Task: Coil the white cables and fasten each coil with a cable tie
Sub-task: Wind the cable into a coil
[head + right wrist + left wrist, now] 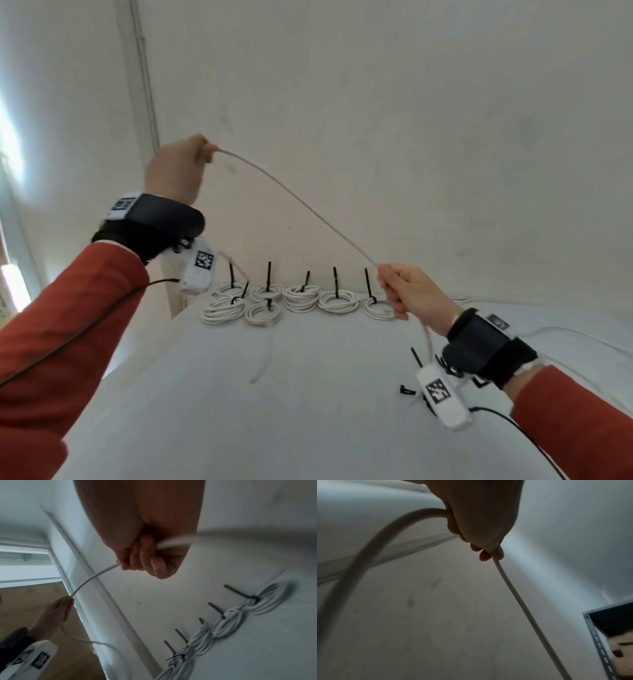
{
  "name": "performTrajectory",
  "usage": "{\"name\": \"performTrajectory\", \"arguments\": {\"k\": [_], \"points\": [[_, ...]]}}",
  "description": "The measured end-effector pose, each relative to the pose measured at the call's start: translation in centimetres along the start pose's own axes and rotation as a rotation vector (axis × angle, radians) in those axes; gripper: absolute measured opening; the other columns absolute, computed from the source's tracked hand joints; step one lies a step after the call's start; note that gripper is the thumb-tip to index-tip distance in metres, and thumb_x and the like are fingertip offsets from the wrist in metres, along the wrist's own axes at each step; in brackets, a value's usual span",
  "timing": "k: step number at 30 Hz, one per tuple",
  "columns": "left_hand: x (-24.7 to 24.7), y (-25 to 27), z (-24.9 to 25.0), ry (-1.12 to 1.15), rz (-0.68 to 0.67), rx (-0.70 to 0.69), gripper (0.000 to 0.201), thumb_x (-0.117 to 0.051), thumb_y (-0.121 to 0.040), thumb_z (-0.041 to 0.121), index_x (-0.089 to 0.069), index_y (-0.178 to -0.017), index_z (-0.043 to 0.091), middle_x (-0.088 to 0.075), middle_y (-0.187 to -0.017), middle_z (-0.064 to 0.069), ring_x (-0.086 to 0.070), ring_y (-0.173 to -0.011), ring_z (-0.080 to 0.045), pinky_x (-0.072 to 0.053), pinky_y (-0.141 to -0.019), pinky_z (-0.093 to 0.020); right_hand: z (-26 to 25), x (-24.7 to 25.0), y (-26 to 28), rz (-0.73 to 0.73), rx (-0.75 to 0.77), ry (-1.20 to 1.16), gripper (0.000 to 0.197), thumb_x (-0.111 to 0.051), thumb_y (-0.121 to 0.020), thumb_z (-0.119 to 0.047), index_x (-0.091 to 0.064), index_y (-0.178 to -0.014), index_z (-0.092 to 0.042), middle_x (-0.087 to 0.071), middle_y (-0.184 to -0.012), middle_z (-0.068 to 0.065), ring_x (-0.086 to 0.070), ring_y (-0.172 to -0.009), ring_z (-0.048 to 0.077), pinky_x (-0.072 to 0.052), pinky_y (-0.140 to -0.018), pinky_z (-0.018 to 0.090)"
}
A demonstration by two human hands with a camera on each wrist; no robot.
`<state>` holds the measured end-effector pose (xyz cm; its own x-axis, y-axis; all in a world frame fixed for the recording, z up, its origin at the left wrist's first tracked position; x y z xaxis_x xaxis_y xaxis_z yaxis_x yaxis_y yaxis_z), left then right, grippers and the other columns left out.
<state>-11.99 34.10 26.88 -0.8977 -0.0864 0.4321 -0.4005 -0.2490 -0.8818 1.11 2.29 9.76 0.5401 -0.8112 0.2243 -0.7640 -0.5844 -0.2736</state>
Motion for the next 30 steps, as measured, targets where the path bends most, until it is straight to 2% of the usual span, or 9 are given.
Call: {"name": "performTrajectory", "arguments": {"k": [6, 10, 13, 16, 18, 20, 23, 27, 30], "points": [[-1.7, 1.3, -2.2, -0.06, -0.111, 0.021, 0.03, -0.04, -0.1, 0.034, -0.061, -0.108, 0.015, -0.062, -0.101, -0.022, -0.057, -0.091, -0.042, -0.041, -0.069, -0.044, 1.1, 7.2, 3.0, 0.168, -0.148, -0.029, 0.036, -0.041, -0.101, -0.034, -0.045, -0.071, -0.015, -0.025, -0.051, -0.005, -0.02, -0.039, 0.009, -0.023, -0.037, 0.02], [-4.4, 3.1, -2.8, -0.052, -0.279, -0.09, 0.033, -0.042, -0.097, 0.041, -0.063, -0.107, 0.019, -0.058, -0.091, -0.016, -0.057, -0.086, -0.037, -0.044, -0.071, -0.043, 0.1, 10.2, 3.8, 0.186, -0.18, -0.475, 0.026, -0.037, -0.092, -0.018, -0.05, -0.069, -0.012, -0.028, -0.046, -0.004, -0.023, -0.038, 0.01, -0.026, -0.039, 0.022], [-6.1, 4.6, -2.7, -0.035, -0.373, -0.124, 0.031, -0.042, -0.096, 0.04, -0.064, -0.098, 0.018, -0.054, -0.083, -0.009, -0.057, -0.081, -0.035, -0.045, -0.07, -0.041, -2.2, 10.9, 4.2, 0.131, -0.038, -0.829, 0.012, -0.047, -0.076, -0.011, -0.058, -0.08, -0.008, -0.035, -0.054, -0.003, -0.03, -0.046, 0.012, -0.036, -0.045, 0.022], [-7.5, 6.4, -1.3, -0.022, -0.415, -0.196, 0.026, -0.045, -0.096, 0.032, -0.066, -0.095, 0.017, -0.058, -0.086, -0.006, -0.06, -0.078, -0.034, -0.049, -0.069, -0.045, -4.6, 10.3, 4.4, 0.057, 0.109, -1.007, 0.02, -0.048, -0.088, -0.018, -0.061, -0.101, -0.011, -0.039, -0.059, -0.007, -0.031, -0.048, 0.008, -0.037, -0.045, 0.019], [-8.2, 7.6, 0.1, -0.025, -0.428, -0.236, 0.023, -0.05, -0.096, 0.022, -0.066, -0.112, 0.021, -0.067, -0.1, -0.006, -0.064, -0.084, -0.033, -0.05, -0.07, -0.042, -6.1, 9.9, 4.4, 0.043, 0.177, -1.045, 0.028, -0.04, -0.095, -0.031, -0.059, -0.112, -0.018, -0.036, -0.053, -0.009, -0.023, -0.043, 0.006, -0.03, -0.039, 0.015], [-8.6, 9.0, 1.3, -0.056, -0.428, -0.297, 0.036, -0.051, -0.095, 0.014, -0.059, -0.124, 0.033, -0.068, -0.108, 0.003, -0.067, -0.085, -0.028, -0.05, -0.066, -0.036, -7.4, 9.7, 4.5, 0.037, 0.236, -1.099, 0.031, -0.039, -0.096, -0.033, -0.059, -0.113, -0.017, -0.034, -0.05, -0.008, -0.018, -0.045, 0.007, -0.027, -0.037, 0.016], [-9.3, 10.9, 2.3, -0.098, -0.446, -0.429, 0.051, -0.055, -0.084, -0.001, -0.057, -0.118, 0.036, -0.066, -0.101, 0.006, -0.065, -0.067, -0.027, -0.047, -0.052, -0.031, -9.1, 10.3, 4.7, 0.01, 0.35, -1.279, 0.025, -0.043, -0.088, -0.012, -0.061, -0.101, -0.001, -0.044, -0.059, -0.002, -0.033, -0.048, 0.012, -0.036, -0.044, 0.022], [-9.6, 12.6, 3.7, -0.091, -0.427, -0.579, 0.067, -0.066, -0.055, -0.018, -0.058, -0.103, 0.028, -0.064, -0.088, 0.007, -0.059, -0.063, -0.021, -0.04, -0.047, -0.026, -10.0, 11.6, 4.4, 0.16, 0.389, -1.182, 0.025, -0.036, -0.098, -0.013, -0.054, -0.11, -0.001, -0.059, -0.069, -0.001, -0.047, -0.051, 0.01, -0.046, -0.054, 0.02], [-8.7, 13.3, 5.0, -0.104, -0.356, -0.706, 0.057, -0.077, -0.053, -0.01, -0.062, -0.097, 0.022, -0.063, -0.078, 0.006, -0.057, -0.059, -0.023, -0.038, -0.047, -0.026, -9.0, 12.2, 3.8, 0.339, 0.306, -1.007, 0.03, -0.035, -0.103, -0.021, -0.055, -0.111, -0.001, -0.062, -0.066, -0.002, -0.05, -0.048, 0.008, -0.048, -0.053, 0.02]]}}
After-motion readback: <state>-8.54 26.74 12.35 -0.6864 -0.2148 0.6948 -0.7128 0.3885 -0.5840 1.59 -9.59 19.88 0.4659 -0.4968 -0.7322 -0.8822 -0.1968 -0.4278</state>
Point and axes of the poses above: each hand's wrist, its own y-axis away from the middle knuckle, its own x-axis out of the back of the hand, z = x × y, the point moved 4 cm from there along -y, towards the middle knuckle
